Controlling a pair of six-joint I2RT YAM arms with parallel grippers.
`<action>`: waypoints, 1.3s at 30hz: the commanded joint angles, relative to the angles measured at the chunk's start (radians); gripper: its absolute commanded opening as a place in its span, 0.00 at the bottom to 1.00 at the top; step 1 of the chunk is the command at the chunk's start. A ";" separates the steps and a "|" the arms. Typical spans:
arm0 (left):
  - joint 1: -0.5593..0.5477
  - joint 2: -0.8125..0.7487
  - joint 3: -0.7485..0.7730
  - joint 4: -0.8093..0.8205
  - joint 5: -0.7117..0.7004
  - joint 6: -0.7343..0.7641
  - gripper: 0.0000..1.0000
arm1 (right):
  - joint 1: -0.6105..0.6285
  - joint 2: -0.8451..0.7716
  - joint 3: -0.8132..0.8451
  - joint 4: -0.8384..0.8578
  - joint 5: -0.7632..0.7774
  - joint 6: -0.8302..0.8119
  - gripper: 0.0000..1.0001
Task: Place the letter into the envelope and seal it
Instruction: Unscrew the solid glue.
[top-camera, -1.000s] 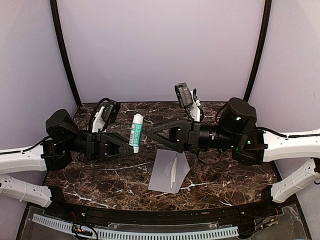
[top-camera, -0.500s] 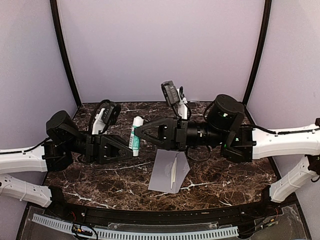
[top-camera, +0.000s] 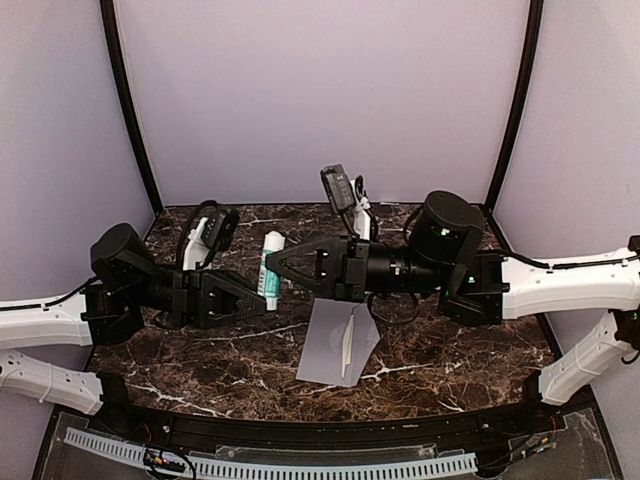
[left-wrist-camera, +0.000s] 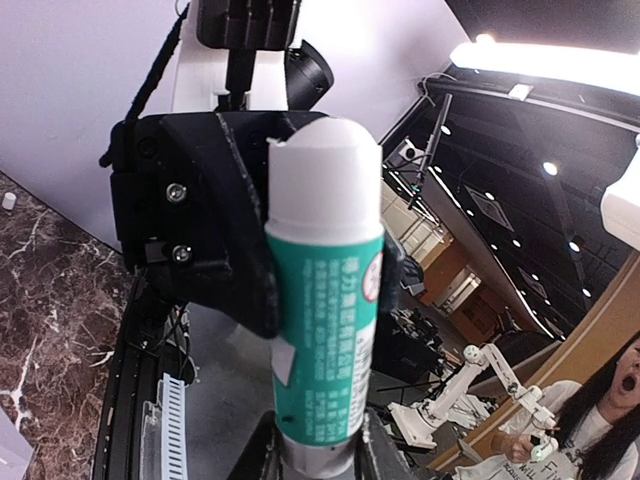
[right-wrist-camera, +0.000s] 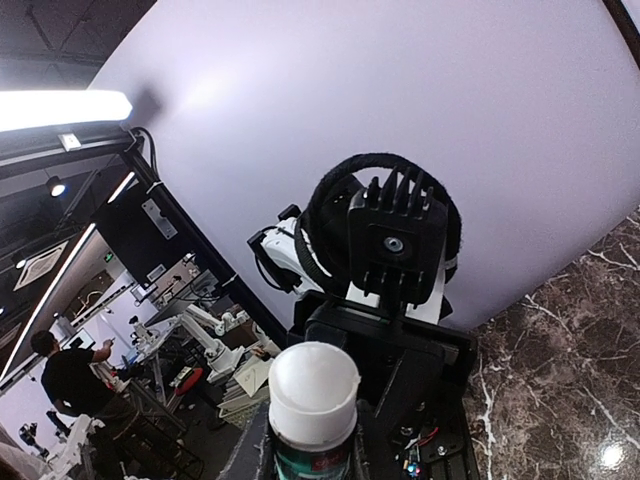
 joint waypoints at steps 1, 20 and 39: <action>0.002 -0.035 -0.005 -0.158 -0.164 0.090 0.00 | 0.020 -0.031 0.020 -0.061 0.085 -0.015 0.00; 0.002 -0.025 0.056 -0.559 -0.503 0.189 0.00 | 0.057 0.147 0.286 -0.686 0.588 0.102 0.00; 0.028 -0.028 0.054 -0.533 -0.368 0.204 0.00 | 0.062 0.032 0.145 -0.451 0.449 0.051 0.48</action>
